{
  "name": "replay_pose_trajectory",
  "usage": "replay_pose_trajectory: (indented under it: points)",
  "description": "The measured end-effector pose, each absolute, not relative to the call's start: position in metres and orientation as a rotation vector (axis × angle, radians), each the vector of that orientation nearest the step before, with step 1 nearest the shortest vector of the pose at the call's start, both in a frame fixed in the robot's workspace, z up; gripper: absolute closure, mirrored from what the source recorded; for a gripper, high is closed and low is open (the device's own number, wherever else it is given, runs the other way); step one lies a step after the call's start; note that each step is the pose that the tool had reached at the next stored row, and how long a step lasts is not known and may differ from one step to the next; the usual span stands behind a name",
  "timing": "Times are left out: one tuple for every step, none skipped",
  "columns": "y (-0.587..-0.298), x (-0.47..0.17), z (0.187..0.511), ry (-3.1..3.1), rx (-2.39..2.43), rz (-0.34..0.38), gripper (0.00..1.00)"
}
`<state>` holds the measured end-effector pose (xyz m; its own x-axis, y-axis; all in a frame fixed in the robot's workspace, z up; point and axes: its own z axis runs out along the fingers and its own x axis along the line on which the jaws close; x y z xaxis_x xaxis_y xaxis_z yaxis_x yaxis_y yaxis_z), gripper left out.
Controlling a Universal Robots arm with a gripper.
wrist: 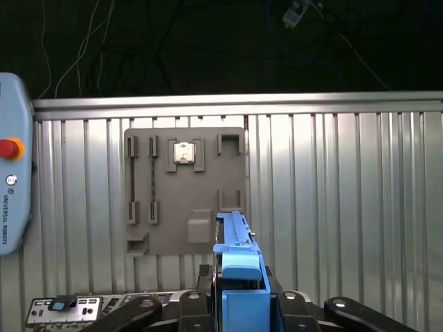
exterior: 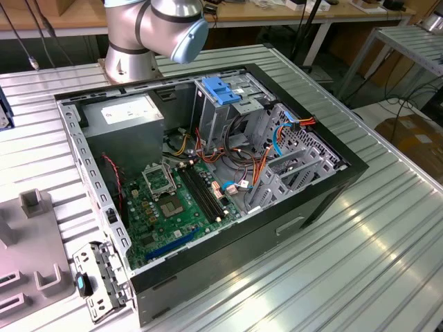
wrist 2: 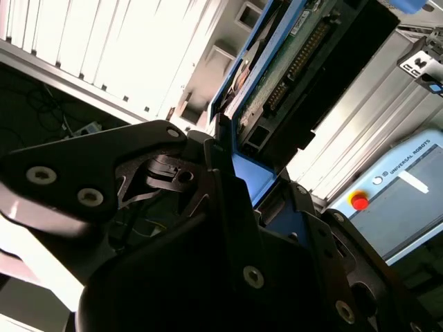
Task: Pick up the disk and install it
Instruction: 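Pick up the disk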
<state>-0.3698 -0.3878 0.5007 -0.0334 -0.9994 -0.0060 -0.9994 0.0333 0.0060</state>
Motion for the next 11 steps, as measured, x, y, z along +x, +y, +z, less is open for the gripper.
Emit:
replay_pose_trajectory:
  points:
    - [-0.3877, -0.3676, 0.5007, 2.258, -2.184, 0.013, 0.63]
    - [-0.3877, -0.3672, 0.5006, 2.258, -2.184, 0.013, 0.63]
    - [-0.3877, -0.3671, 0.5006, 2.258, -2.184, 0.013, 0.63]
    - [-0.3878, -0.3665, 0.5006, 2.258, -2.184, 0.013, 0.63]
    - [-0.3878, -0.3658, 0.5006, 2.258, -2.184, 0.013, 0.63]
    - [-0.3877, -0.3656, 0.5007, 2.258, -2.184, 0.013, 0.63]
    - [-0.3877, -0.3656, 0.5006, 2.258, -2.184, 0.013, 0.63]
    - [-0.3878, -0.3654, 0.5006, 2.258, -2.184, 0.013, 0.63]
    - [-0.3877, -0.3651, 0.5007, 2.258, -2.184, 0.013, 0.63]
    - [-0.3877, -0.3649, 0.5006, 2.258, -2.184, 0.013, 0.63]
    - [-0.3877, -0.3647, 0.5006, 2.258, -2.184, 0.013, 0.63]
